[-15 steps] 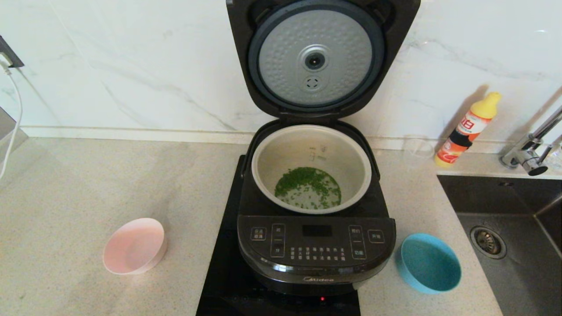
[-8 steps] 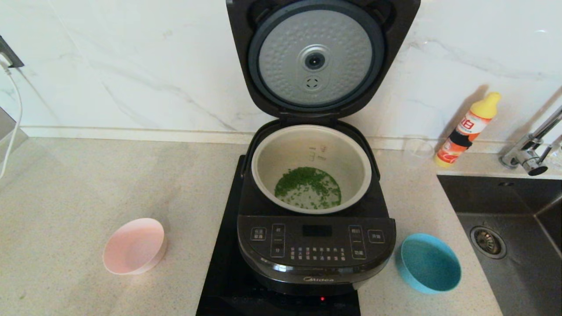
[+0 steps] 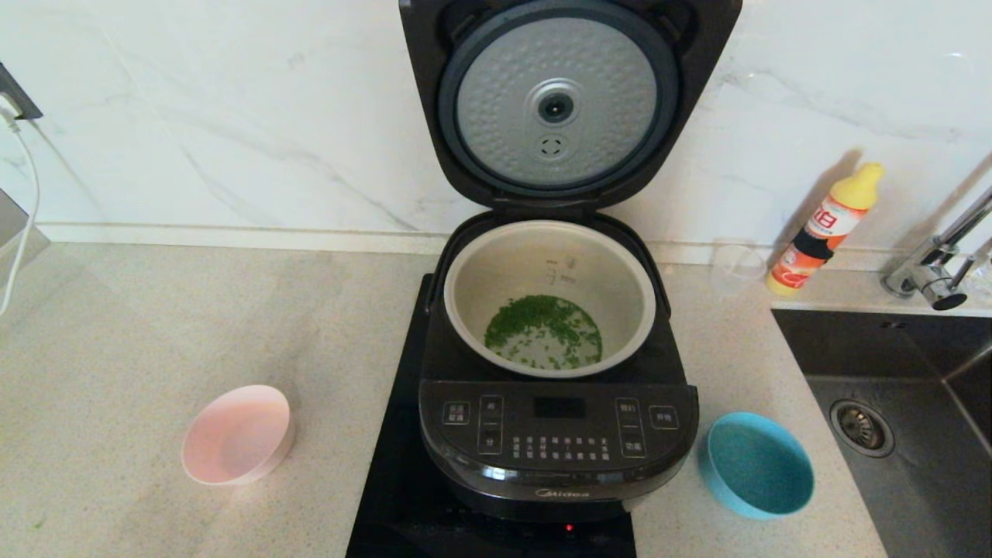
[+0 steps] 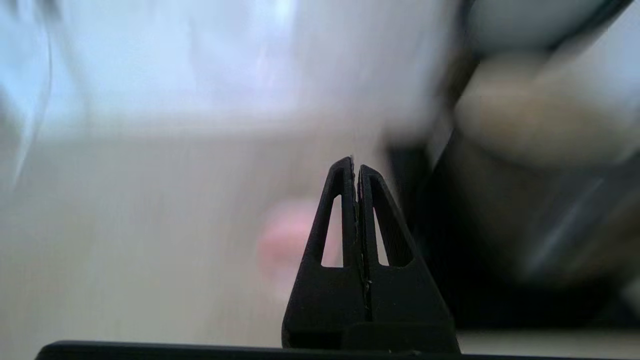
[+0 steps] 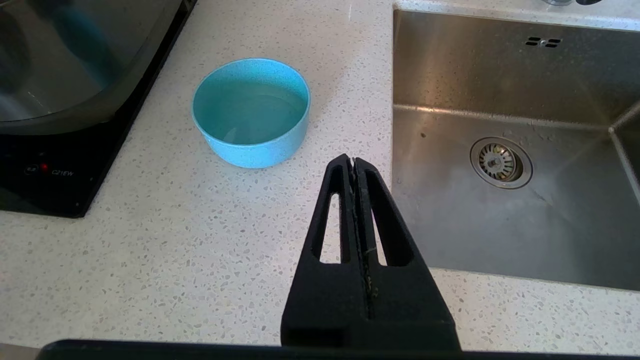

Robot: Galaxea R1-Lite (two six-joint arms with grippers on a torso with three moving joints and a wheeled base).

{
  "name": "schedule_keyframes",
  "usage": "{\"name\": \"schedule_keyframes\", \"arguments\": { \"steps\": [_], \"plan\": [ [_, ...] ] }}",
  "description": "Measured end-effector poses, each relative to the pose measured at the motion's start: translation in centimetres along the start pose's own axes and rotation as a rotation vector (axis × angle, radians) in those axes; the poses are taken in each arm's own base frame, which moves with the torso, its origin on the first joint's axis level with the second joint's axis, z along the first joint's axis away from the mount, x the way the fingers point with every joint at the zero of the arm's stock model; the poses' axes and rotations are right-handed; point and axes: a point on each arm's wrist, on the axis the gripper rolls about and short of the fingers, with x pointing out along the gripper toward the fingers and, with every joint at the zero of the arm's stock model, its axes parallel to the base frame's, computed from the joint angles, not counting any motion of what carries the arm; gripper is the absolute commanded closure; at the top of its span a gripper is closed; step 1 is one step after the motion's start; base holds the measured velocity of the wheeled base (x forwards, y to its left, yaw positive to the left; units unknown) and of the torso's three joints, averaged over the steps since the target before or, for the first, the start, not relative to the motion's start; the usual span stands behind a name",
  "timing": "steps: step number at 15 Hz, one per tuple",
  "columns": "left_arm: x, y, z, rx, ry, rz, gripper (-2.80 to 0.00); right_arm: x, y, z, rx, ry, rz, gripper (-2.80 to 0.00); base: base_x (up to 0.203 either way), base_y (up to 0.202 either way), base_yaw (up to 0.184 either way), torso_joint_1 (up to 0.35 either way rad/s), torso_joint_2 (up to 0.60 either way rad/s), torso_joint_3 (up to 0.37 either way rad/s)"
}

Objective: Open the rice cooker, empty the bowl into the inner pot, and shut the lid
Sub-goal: Close the rice cooker

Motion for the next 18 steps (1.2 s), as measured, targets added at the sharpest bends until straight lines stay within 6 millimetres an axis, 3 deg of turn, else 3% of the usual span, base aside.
{"name": "schedule_keyframes", "arguments": {
  "steps": [2, 4, 10, 14, 18],
  "plan": [
    [1.4, 0.2, 5.3, -0.030, -0.058, -0.083, 0.00, 0.0, 0.0, 0.0, 0.000, 0.000, 0.000, 0.00, 0.000, 0.000, 0.000, 0.000, 0.00, 0.000],
    [4.7, 0.5, 9.4, -0.056, -0.050, -0.183, 0.00, 0.0, 0.0, 0.0, 0.000, 0.000, 0.000, 0.00, 0.000, 0.000, 0.000, 0.000, 0.00, 0.000],
    [21.0, 1.7, 17.3, -0.193, -0.079, -0.367, 0.00, 0.0, 0.0, 0.0, 0.000, 0.000, 0.000, 0.00, 0.000, 0.000, 0.000, 0.000, 0.00, 0.000],
    [31.2, 0.6, 19.2, -0.328, -0.123, -0.475, 0.00, 0.0, 0.0, 0.0, 0.000, 0.000, 0.000, 0.00, 0.000, 0.000, 0.000, 0.000, 0.00, 0.000],
    [39.5, -3.5, 15.7, -0.432, -0.103, -0.573, 0.00, 0.0, 0.0, 0.0, 0.000, 0.000, 0.000, 0.00, 0.000, 0.000, 0.000, 0.000, 0.00, 0.000]
  ]
}}
